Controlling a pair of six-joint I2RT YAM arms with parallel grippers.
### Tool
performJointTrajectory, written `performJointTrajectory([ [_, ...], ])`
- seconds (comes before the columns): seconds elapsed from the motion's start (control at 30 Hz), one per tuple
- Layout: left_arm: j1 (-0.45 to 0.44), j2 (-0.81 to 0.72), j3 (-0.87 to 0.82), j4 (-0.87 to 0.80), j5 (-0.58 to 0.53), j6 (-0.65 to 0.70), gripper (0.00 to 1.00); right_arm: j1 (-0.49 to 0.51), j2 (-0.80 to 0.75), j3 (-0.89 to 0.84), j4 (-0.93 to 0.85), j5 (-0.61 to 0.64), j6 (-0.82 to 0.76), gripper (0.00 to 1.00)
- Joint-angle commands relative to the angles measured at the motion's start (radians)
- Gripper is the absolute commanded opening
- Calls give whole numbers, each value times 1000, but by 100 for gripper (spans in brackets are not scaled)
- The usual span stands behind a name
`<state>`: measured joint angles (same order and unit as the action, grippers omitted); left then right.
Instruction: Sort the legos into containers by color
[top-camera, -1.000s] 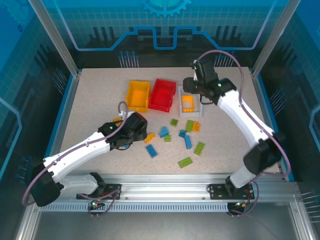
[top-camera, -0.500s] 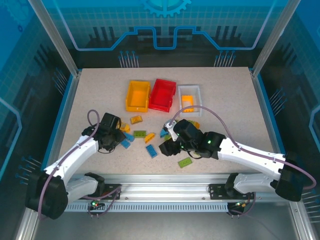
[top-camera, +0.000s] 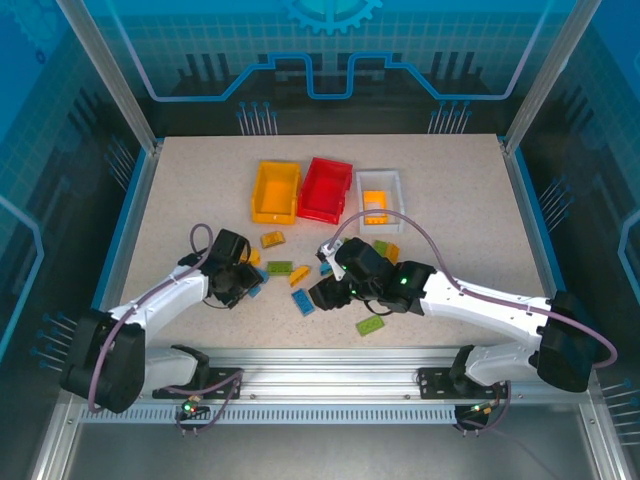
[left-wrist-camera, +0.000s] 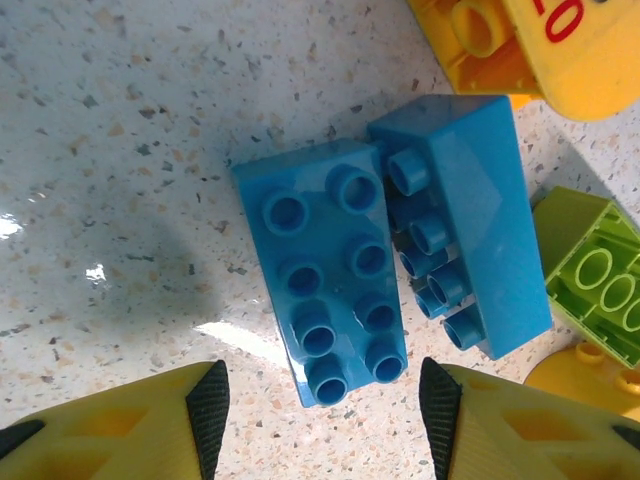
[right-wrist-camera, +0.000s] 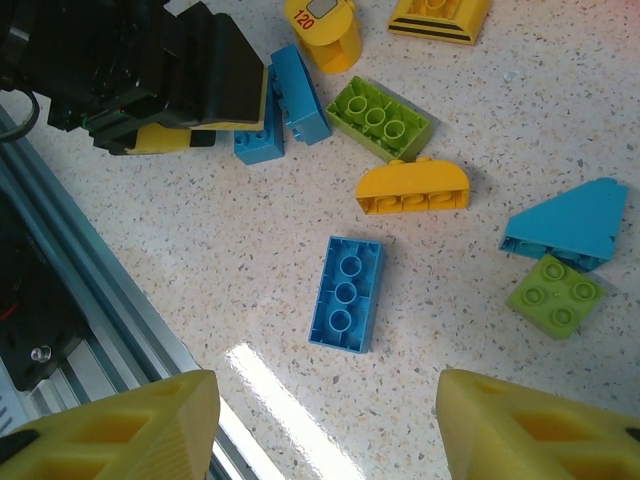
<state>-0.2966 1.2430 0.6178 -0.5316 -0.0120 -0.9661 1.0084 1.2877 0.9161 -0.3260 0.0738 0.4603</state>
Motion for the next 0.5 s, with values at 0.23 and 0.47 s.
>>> performJointTrajectory([
  [0.23, -7, 98, -7, 41, -23, 51, 58, 15, 12, 31, 24, 7, 21, 60],
  [0.47, -9, 102, -27, 56, -51, 55, 49, 15, 21, 33, 31, 1, 27, 60],
])
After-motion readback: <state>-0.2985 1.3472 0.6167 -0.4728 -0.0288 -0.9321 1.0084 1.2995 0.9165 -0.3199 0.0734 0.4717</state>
